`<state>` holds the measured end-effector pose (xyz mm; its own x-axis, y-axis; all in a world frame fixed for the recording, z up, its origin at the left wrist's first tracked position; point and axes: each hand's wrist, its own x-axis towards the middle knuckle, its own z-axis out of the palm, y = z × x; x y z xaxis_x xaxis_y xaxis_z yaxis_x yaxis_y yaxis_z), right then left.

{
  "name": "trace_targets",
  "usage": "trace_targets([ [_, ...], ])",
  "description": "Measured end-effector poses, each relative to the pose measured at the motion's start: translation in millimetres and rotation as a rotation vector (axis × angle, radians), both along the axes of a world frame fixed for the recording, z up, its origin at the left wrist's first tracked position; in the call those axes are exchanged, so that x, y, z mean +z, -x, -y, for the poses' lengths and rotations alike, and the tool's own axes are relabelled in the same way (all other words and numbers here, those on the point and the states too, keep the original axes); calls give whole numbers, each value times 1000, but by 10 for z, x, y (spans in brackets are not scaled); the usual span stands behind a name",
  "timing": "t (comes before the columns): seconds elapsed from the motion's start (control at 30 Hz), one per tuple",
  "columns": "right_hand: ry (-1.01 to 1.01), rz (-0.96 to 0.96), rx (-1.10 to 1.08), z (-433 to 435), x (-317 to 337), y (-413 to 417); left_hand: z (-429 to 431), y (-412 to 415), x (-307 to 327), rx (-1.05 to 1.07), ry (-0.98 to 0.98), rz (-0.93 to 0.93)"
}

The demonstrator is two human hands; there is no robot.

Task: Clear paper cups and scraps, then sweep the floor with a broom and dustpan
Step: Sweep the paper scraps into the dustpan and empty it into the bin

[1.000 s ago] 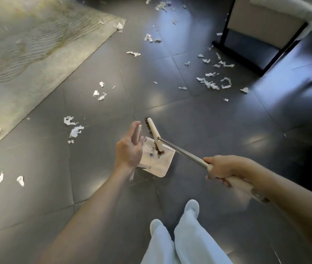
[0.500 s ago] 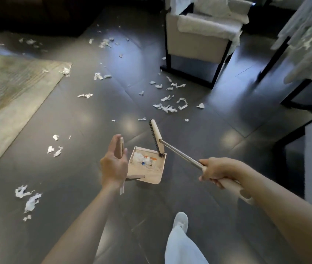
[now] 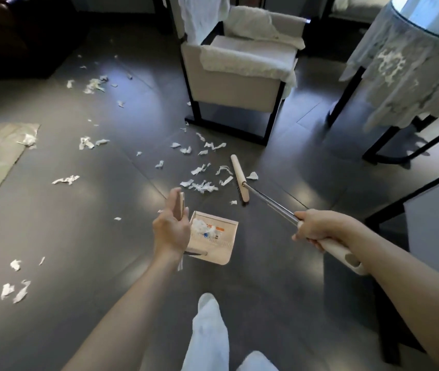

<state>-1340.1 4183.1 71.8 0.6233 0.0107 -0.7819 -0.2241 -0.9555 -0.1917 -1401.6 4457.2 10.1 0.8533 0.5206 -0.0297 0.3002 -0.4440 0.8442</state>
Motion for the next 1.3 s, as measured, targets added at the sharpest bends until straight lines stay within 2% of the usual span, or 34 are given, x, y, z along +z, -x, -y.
trace_targets([
  [0.1, 61, 14, 46, 48, 33, -471, 88, -521, -73, -102, 1, -46],
  [0.27, 24, -25, -31, 233, -77, -1223, 263, -1222, -155, -148, 35, -122],
  [0.4, 55, -43, 16, 450, -241, -1894, 471, -1761, -271, -119, 12, -172],
  [0.57, 176, -40, 207, 716, -435, -2782, 647, -2462, -282, 7, -14, -175],
  [0.67, 208, -52, 265, 862, -564, -3230, 815, -2688, -298, 125, -14, -175],
  [0.77, 227, -66, 313, 955, -693, -3570, 1087, -2871, -341, 128, -17, -180],
  [0.97, 102, -196, 310, 909, -860, -3673, 1117, -3189, -374, 178, -2, -163],
  [1.1, 44, -241, 397, 883, -819, -3482, 1096, -3323, -359, 182, -27, -168],
  [1.3, -157, -391, 112, 1019, -647, -3380, 1083, -3288, -317, 171, -76, -174],
])
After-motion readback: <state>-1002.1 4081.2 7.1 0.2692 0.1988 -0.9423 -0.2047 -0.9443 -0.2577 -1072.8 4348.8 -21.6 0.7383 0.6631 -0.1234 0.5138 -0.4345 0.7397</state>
